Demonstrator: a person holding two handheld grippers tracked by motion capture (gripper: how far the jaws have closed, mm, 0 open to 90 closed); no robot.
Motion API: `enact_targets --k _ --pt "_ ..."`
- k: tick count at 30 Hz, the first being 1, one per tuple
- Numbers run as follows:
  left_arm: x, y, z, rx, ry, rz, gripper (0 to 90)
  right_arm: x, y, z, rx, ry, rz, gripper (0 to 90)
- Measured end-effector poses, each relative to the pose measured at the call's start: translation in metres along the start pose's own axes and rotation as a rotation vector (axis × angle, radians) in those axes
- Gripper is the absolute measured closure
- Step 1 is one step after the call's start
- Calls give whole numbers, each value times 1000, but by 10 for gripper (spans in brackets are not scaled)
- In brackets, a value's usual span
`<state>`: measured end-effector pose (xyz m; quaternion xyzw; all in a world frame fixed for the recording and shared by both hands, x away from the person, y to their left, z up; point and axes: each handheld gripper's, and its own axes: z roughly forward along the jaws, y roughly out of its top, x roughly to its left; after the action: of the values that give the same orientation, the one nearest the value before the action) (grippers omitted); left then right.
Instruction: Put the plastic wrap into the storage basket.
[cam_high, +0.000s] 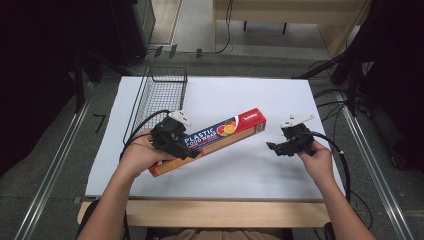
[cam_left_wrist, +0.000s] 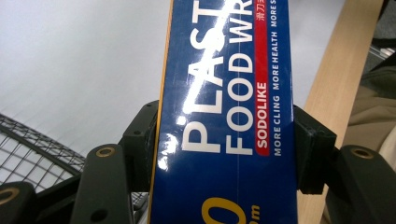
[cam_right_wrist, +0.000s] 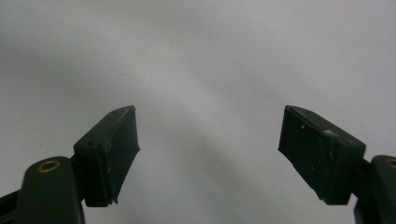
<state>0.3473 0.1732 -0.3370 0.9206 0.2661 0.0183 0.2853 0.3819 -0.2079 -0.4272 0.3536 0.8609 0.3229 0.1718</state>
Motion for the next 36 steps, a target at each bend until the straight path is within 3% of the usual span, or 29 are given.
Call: enact_targets --k 5,11,17,24,31,36 --pt "8 5 -3 -6 21 -29 393 -2 -1 0 -11 27 27 204" --pt "16 11 -7 -7 61 -47 394 -1 0 1 -21 26 15 204" --pt "25 10 -10 -17 95 -74 394 1 -1 3 3 25 9 204" --pt "31 7 -15 -36 124 -113 394 3 -1 0 -41 52 15 204" --pt "41 3 -24 -63 144 -174 394 8 -2 4 -8 45 -4 204" --pt "46 -1 -29 -74 182 -216 395 11 -3 5 9 40 -22 204"
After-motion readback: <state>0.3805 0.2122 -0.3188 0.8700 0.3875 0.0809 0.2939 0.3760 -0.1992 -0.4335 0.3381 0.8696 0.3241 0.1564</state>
